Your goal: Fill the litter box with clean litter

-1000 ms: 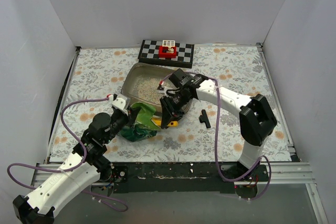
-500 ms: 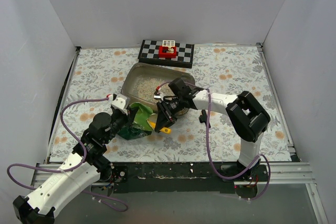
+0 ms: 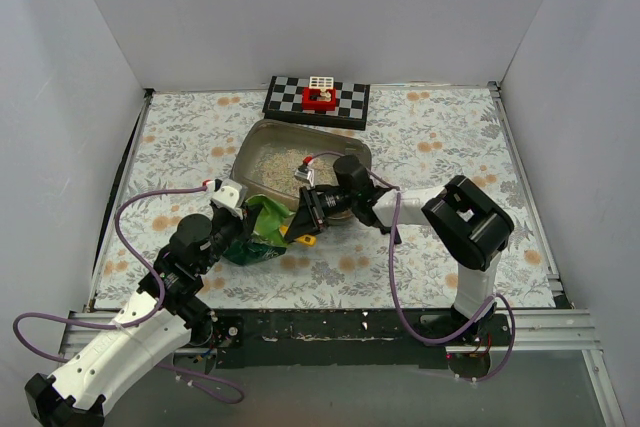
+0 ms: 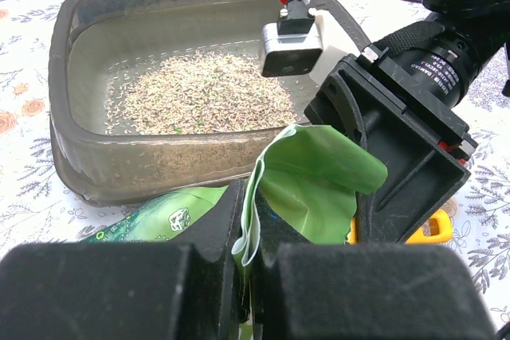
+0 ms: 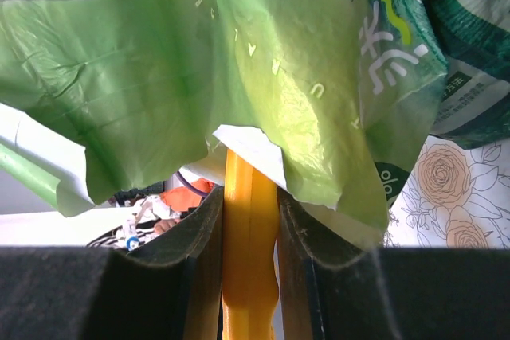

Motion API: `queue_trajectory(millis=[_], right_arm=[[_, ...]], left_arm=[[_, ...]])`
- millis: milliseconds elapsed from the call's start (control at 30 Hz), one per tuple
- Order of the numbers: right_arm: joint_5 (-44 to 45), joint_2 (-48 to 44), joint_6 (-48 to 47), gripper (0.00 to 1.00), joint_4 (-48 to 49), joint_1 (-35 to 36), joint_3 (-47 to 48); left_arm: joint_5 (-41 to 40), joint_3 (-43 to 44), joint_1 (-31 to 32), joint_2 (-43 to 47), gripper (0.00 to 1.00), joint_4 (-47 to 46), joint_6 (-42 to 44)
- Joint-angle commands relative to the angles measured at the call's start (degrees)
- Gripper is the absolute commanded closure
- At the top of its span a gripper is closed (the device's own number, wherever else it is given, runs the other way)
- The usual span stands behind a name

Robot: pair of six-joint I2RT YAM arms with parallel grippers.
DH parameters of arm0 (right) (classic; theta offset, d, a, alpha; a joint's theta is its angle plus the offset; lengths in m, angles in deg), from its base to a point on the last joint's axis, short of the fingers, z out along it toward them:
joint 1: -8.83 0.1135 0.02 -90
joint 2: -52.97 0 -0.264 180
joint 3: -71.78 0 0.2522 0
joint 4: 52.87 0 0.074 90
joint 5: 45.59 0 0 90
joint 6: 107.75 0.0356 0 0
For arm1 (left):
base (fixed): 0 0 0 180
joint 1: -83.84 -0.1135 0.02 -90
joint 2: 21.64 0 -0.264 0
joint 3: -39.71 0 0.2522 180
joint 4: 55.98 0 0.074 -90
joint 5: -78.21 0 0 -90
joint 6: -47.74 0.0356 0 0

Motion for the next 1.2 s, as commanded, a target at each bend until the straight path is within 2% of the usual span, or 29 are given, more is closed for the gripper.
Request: queue_trajectory(millis=[0, 300, 567, 867, 1167], right_arm=[[1.8, -0.4, 7.0, 0.99, 19.9, -0.7, -2.3], [0.7, -0.9, 20.1, 0.99, 43.2, -1.4, -11.6], [1.5, -2.5, 24.4, 0.99, 52.7, -1.7, -18.7], [1.8, -7.4, 25.7, 0.99, 56.0, -3.2, -25.7], [2.5, -13.7, 25.7, 0.99, 54.1, -3.8, -31.2]], left_arm=[[2.5, 0.5, 0.2, -0.4, 1.00, -0.9, -0.1], [2.5, 0.4, 0.2, -0.8, 1.00, -1.0, -0.1], [2.2, 0.3, 0.2, -1.1, 1.00, -1.1, 0.1], [1.9, 0.1, 0.2, -1.2, 1.00, -1.2, 0.2], [1.1, 0.1, 0.2, -1.1, 1.00, -1.2, 0.5]])
